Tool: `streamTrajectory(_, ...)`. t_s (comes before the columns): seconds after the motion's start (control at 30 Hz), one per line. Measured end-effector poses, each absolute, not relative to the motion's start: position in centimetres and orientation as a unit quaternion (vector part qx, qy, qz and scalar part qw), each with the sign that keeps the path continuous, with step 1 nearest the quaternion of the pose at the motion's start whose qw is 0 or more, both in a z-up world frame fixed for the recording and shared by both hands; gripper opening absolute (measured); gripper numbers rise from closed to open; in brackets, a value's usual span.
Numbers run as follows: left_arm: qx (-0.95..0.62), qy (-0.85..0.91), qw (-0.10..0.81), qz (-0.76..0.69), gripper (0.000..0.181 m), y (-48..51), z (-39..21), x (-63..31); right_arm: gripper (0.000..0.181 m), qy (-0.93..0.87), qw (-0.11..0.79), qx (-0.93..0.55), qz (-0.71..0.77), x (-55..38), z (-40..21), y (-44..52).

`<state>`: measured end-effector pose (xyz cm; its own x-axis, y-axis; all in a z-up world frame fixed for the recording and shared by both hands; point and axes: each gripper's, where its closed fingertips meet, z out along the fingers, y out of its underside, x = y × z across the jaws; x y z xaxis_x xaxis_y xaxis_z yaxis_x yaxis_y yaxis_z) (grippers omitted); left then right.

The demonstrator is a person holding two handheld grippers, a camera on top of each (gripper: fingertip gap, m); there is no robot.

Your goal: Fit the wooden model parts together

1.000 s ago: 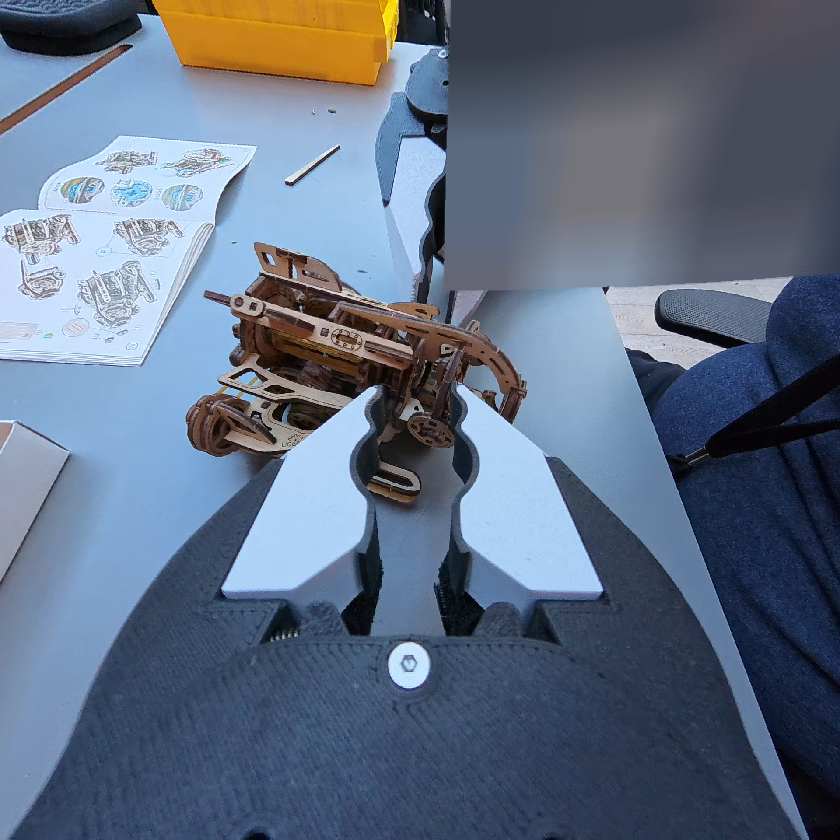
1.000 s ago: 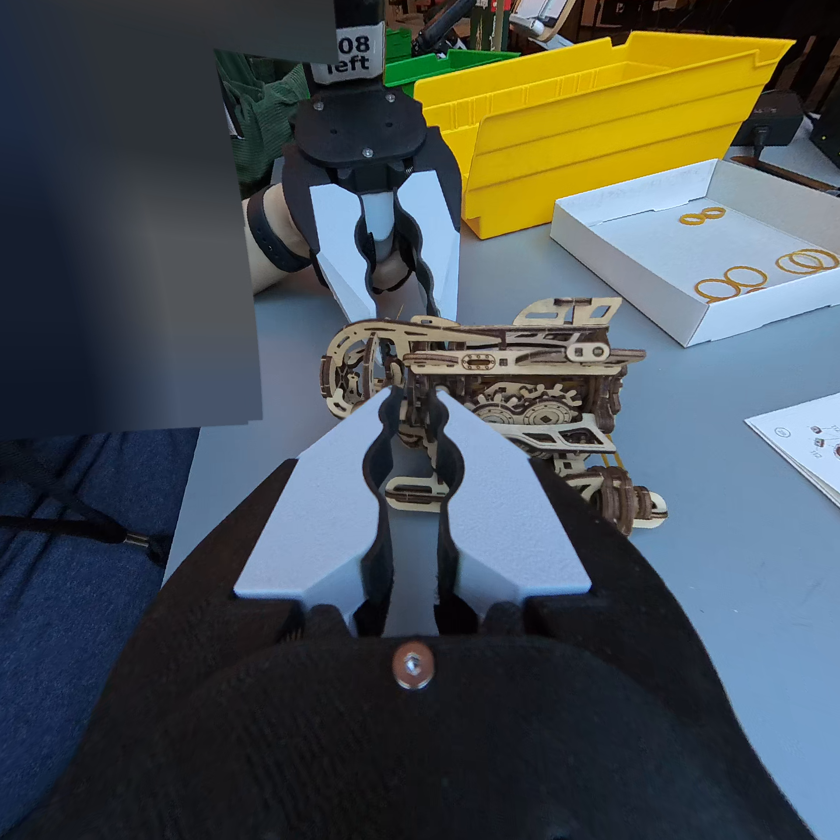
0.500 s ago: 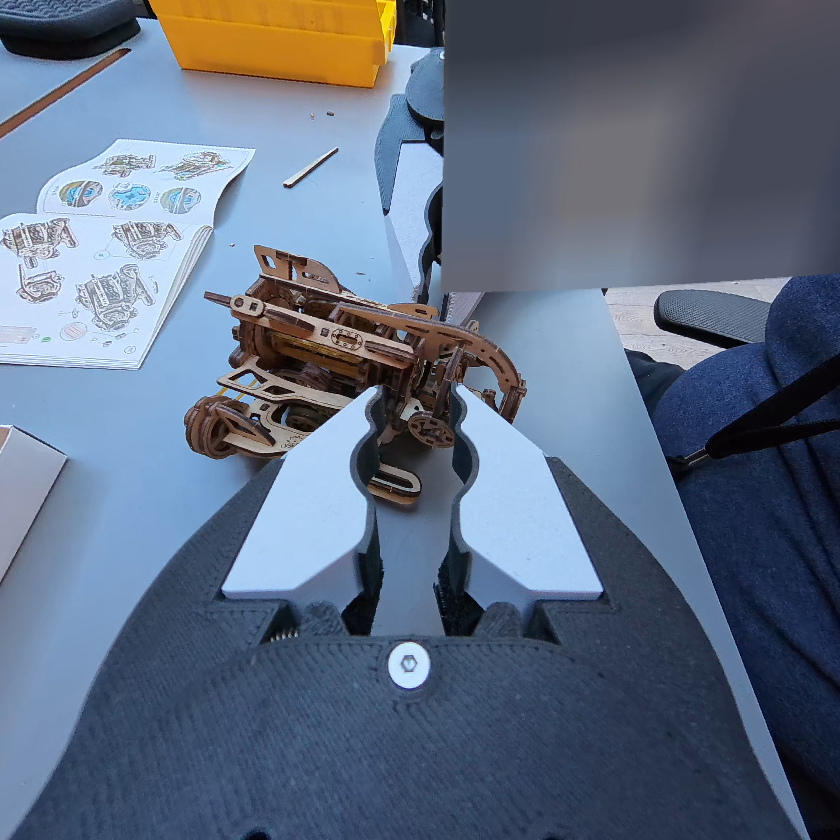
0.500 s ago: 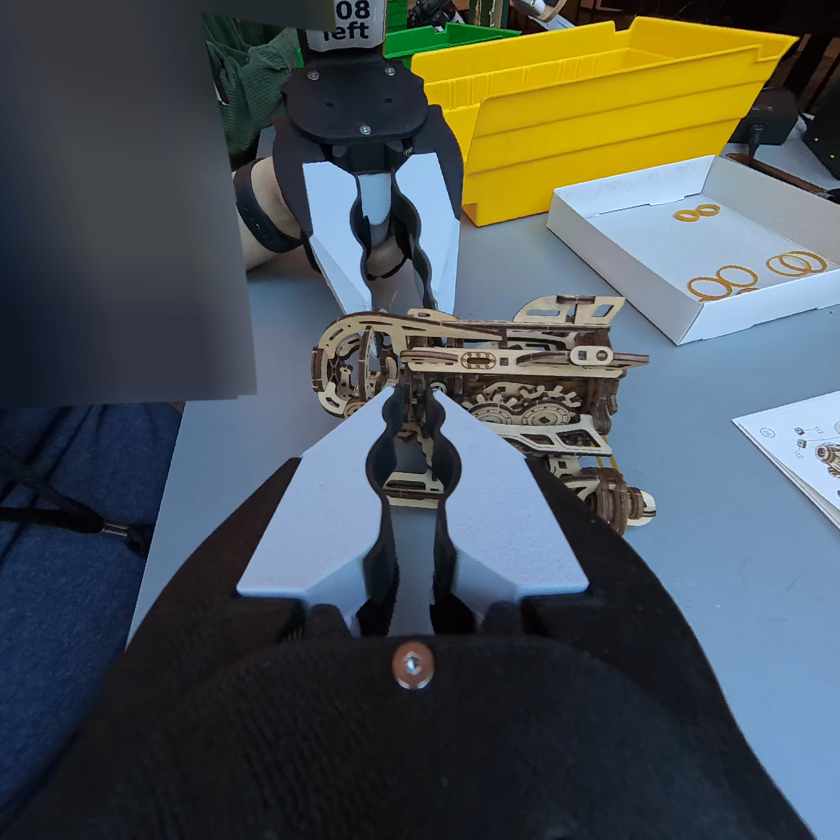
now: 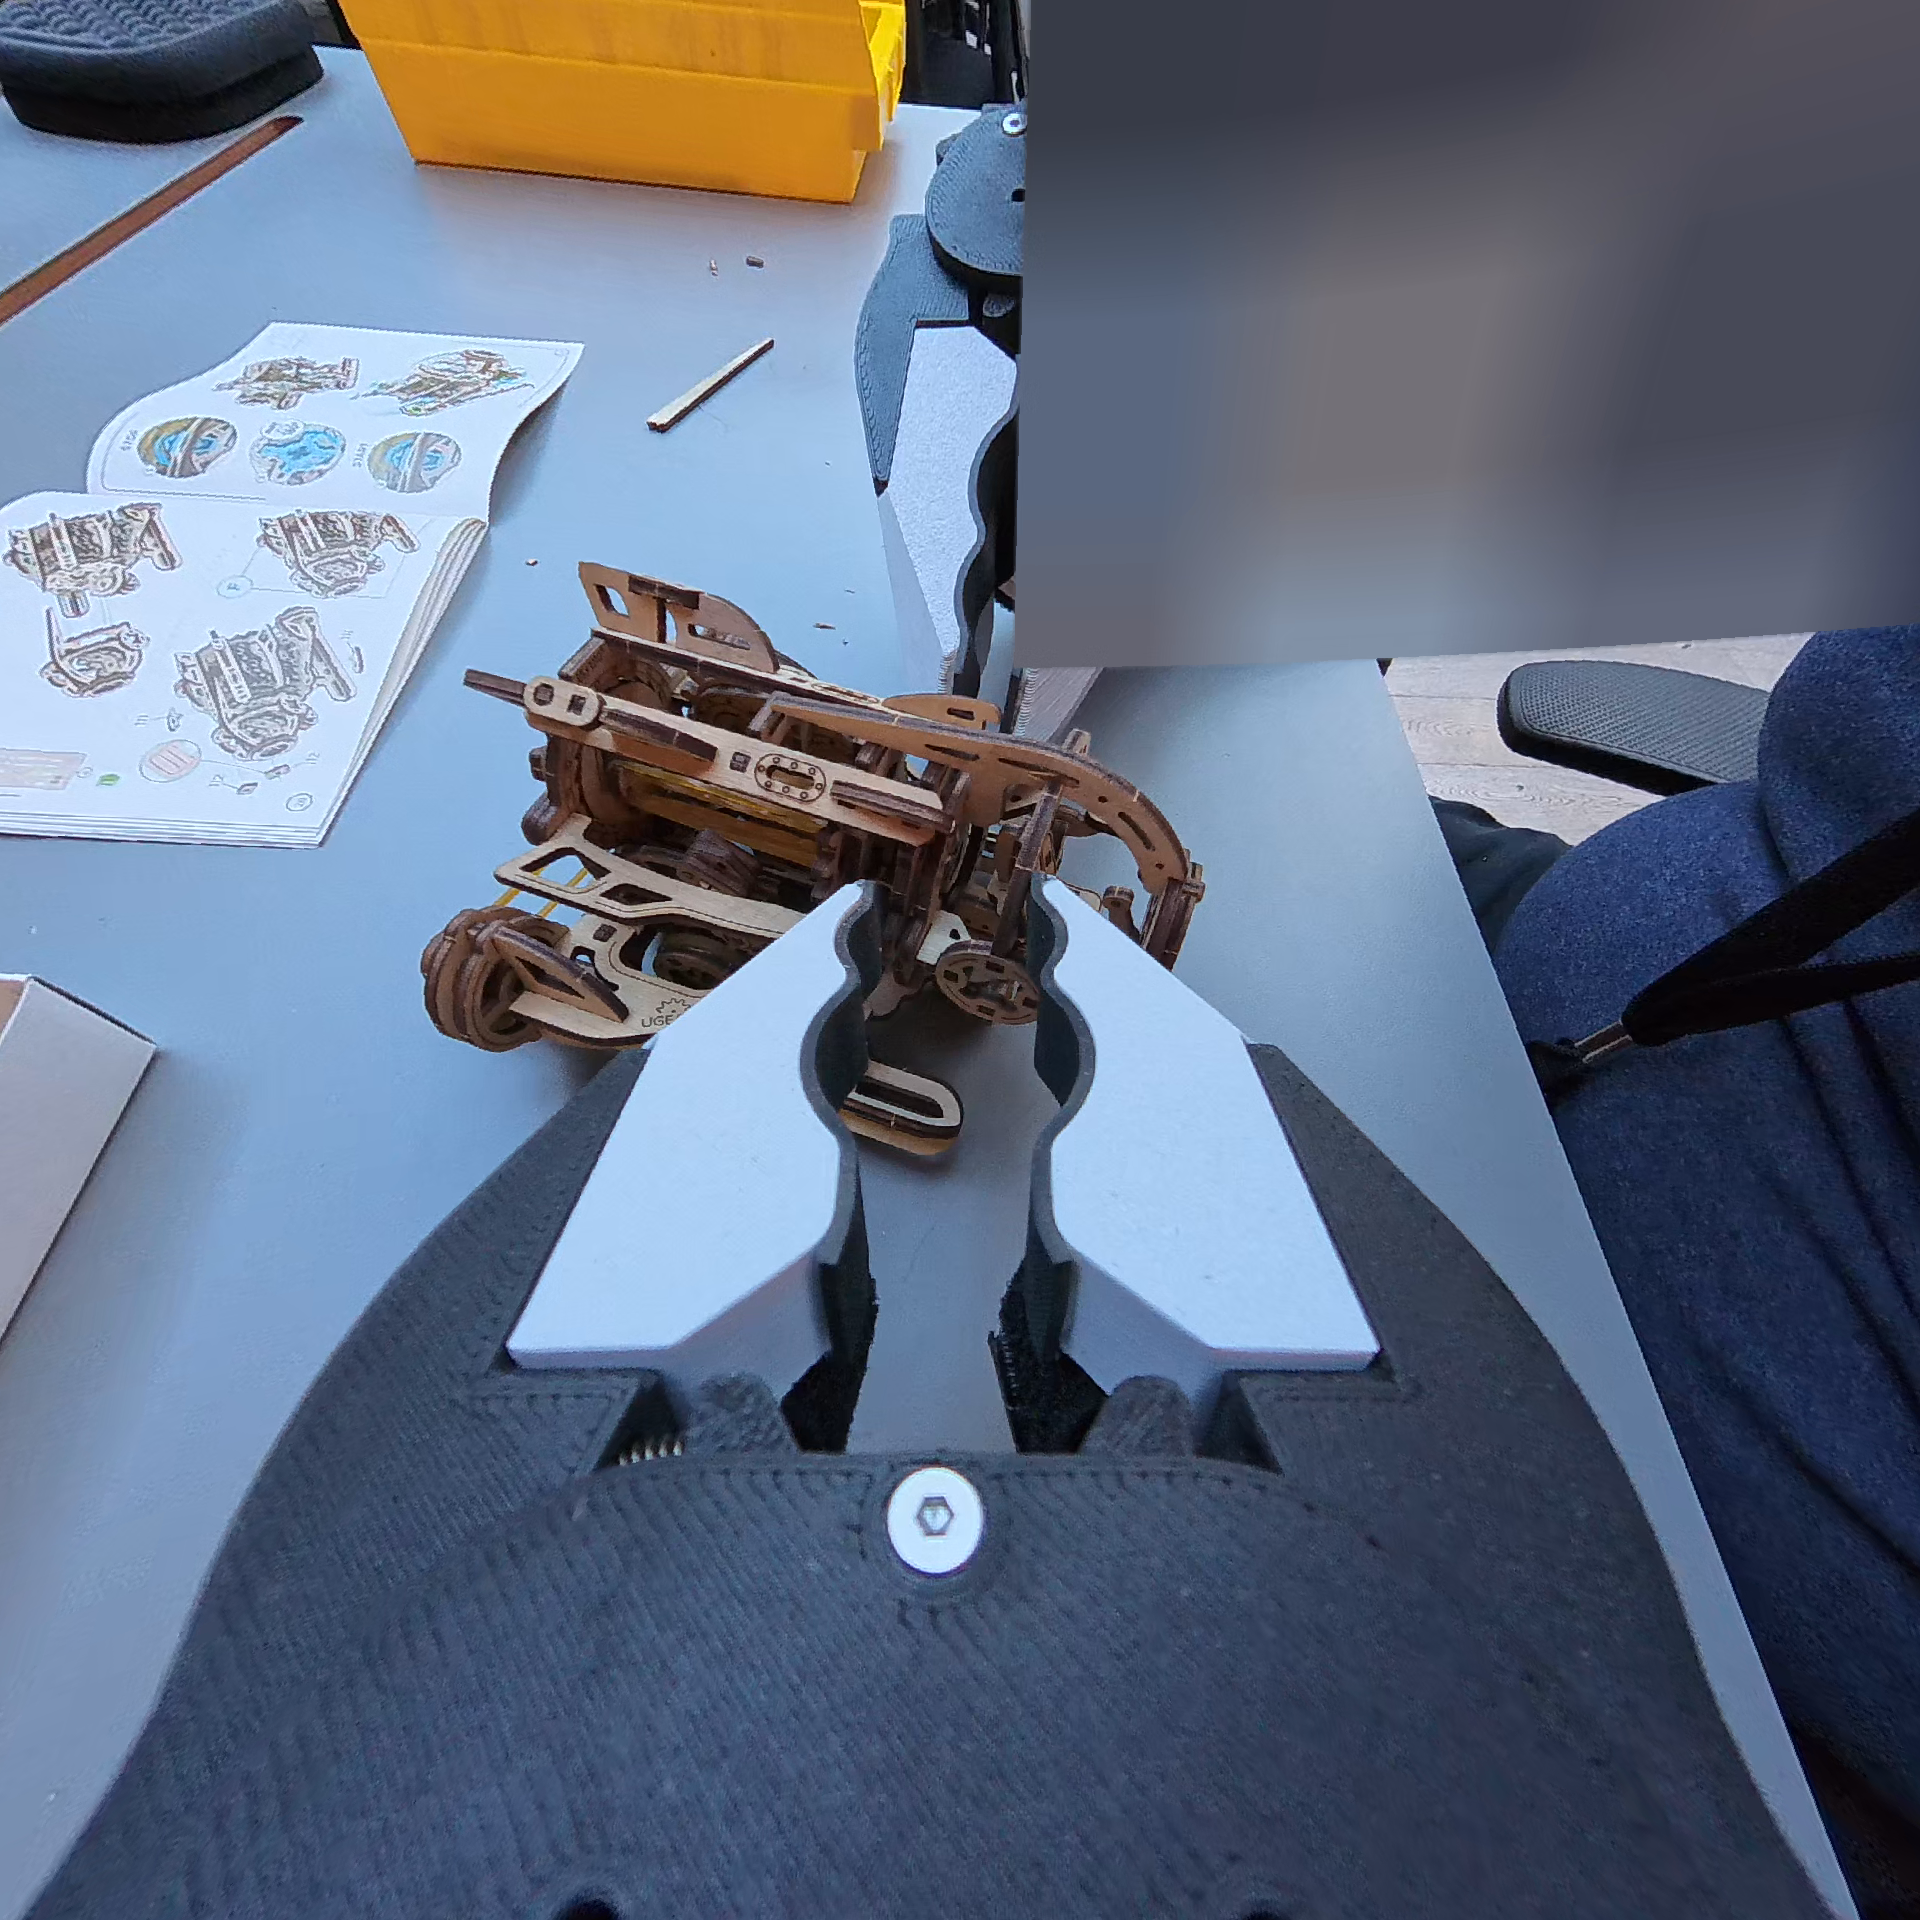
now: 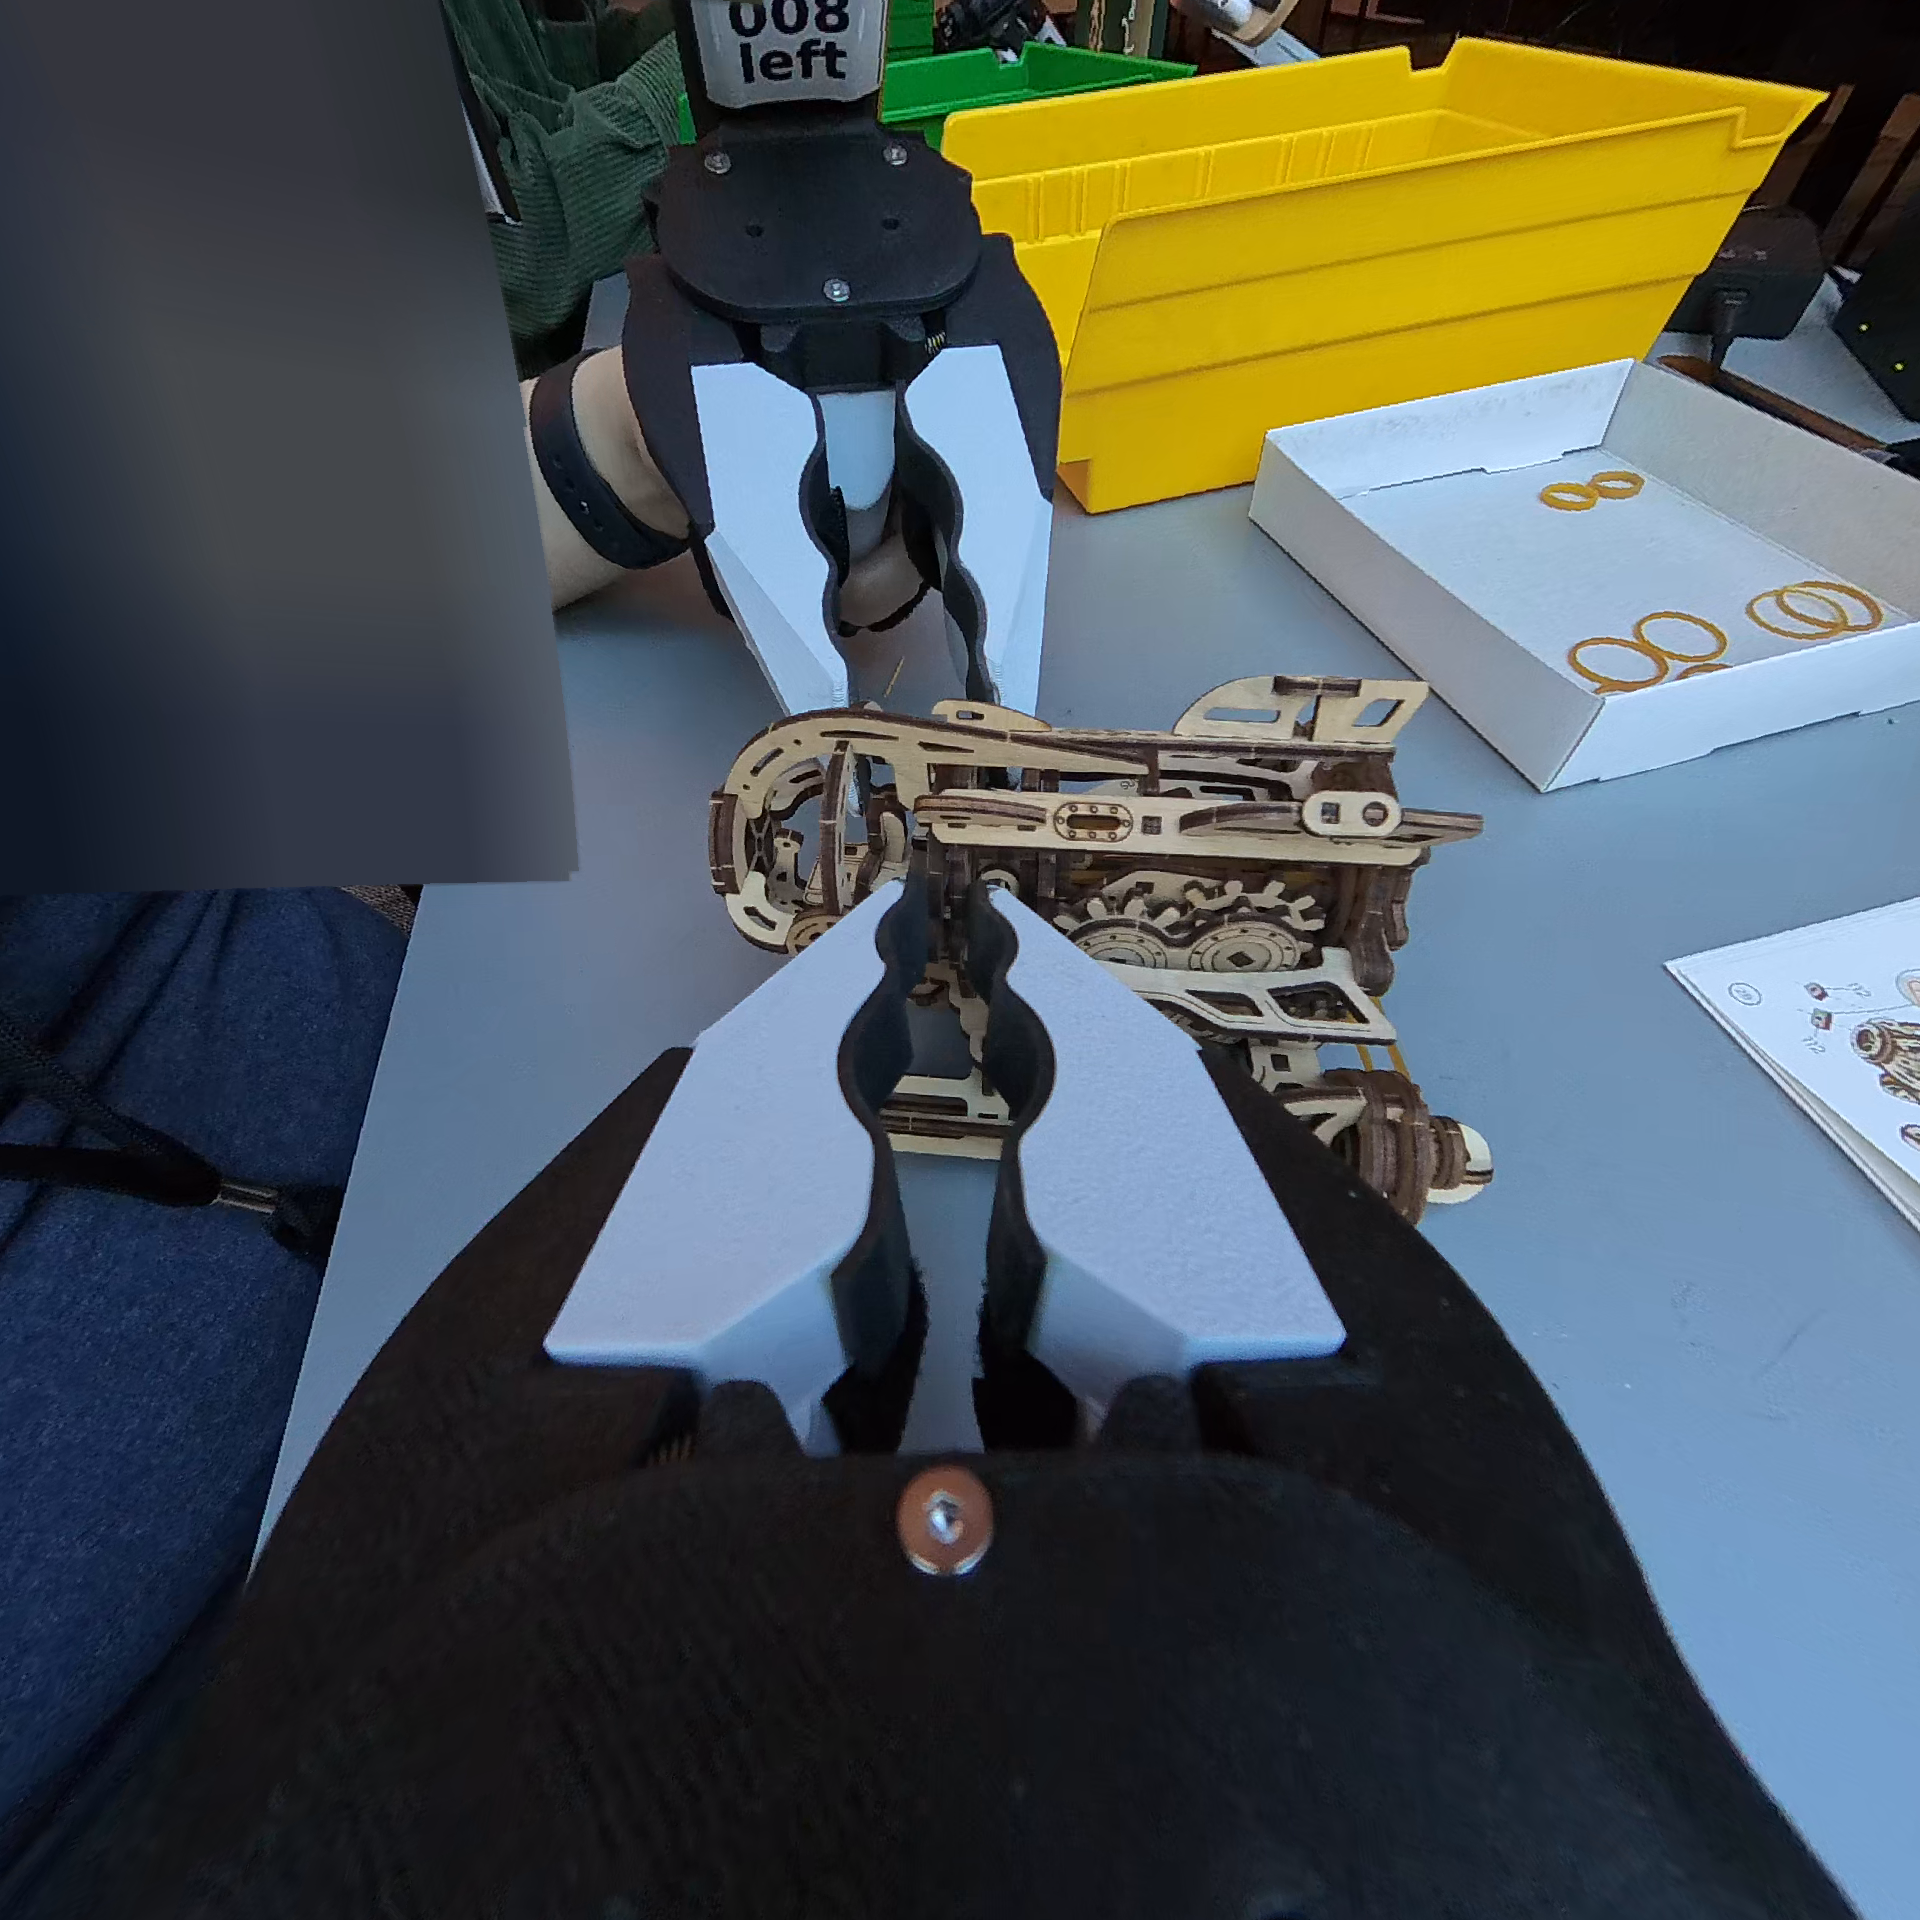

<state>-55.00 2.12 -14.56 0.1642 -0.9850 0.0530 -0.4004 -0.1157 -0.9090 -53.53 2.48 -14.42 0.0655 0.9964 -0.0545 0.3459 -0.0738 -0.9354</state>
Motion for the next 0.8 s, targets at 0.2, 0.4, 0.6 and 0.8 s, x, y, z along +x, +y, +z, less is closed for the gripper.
streamTrajectory(0.2, -0.65, 0.533, 0.399, -0.366, 0.025, 2.14, -14.57, -55.02, 0.006, -0.55, 0.401, -0.607, 0.409, -53.53, -14.42, 2.52)
streamTrajectory(0.4, -0.642, 0.55, 0.398, -0.356, 0.031, 1.77, -14.56, -55.26, 0.007, -0.554, 0.402, -0.596, 0.421, -53.54, -14.38, 2.35)
streamTrajectory(0.6, -0.638, 0.543, 0.407, -0.363, 0.034, 2.27, -14.35, -55.53, 0.006, -0.555, 0.395, -0.592, 0.431, -53.39, -14.39, 2.33)
streamTrajectory(0.8, -0.616, 0.571, 0.396, -0.371, 0.025, 1.88, -14.5, -55.19, 0.007, -0.557, 0.396, -0.588, 0.434, -53.53, -14.36, 2.38)
